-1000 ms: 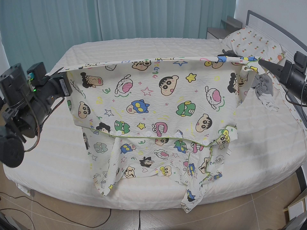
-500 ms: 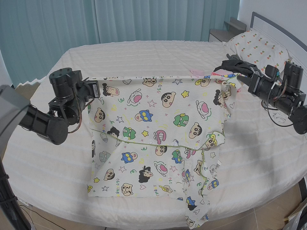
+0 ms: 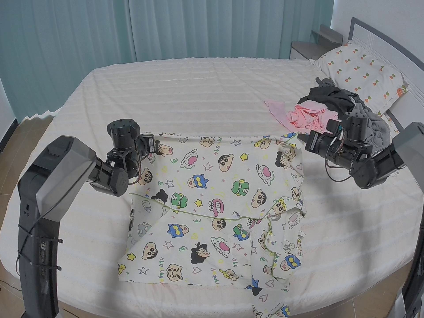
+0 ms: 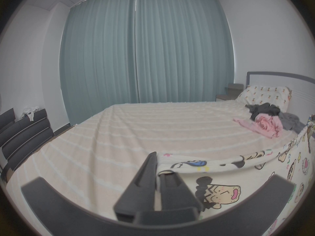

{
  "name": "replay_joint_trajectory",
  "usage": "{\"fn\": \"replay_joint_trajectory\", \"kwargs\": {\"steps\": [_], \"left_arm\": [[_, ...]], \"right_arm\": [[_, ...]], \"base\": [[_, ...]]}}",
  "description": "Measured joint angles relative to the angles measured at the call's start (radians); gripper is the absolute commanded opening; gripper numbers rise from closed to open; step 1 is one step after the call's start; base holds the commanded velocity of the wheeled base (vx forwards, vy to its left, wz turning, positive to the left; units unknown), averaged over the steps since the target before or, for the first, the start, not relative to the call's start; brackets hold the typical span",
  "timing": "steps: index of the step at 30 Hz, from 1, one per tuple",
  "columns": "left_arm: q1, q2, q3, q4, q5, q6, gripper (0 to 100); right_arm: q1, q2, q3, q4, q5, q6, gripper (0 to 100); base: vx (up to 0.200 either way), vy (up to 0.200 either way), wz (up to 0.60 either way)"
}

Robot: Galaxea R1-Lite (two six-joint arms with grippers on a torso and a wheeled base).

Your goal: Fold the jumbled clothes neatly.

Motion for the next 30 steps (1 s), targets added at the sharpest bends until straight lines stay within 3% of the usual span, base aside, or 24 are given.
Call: {"fn": "replay_joint_trajectory", "kwargs": {"steps": [7, 13, 17, 22, 30], "left_arm": [[0.038, 0.144, -0.217, 0.035, 0.035, 0.000, 100], [0.079, 0.253, -0.414, 0.054, 0.089, 0.001, 100], [0.103, 0.287, -0.451, 0.057, 0.097, -0.010, 100], [0.118, 0.259, -0.374, 0.071, 0.091, -0.074, 100], [0.125, 0.060, -0.026, 0.091, -0.012, -0.232, 100]], "right_arm": [[0.007, 0.131, -0.157, -0.010, -0.010, 0.040, 100], [-0.013, 0.196, -0.274, -0.002, -0.083, 0.097, 100], [-0.036, 0.205, -0.277, -0.001, -0.097, 0.136, 100], [-0.067, 0.164, -0.152, -0.015, -0.077, 0.160, 100], [-0.113, 0.020, 0.168, -0.063, 0.017, 0.173, 100]], "base": [[0.000, 0.000, 0.00], [0.000, 0.000, 0.00], [0.000, 0.000, 0.00], [0.000, 0.000, 0.00], [0.000, 0.000, 0.00]]}}
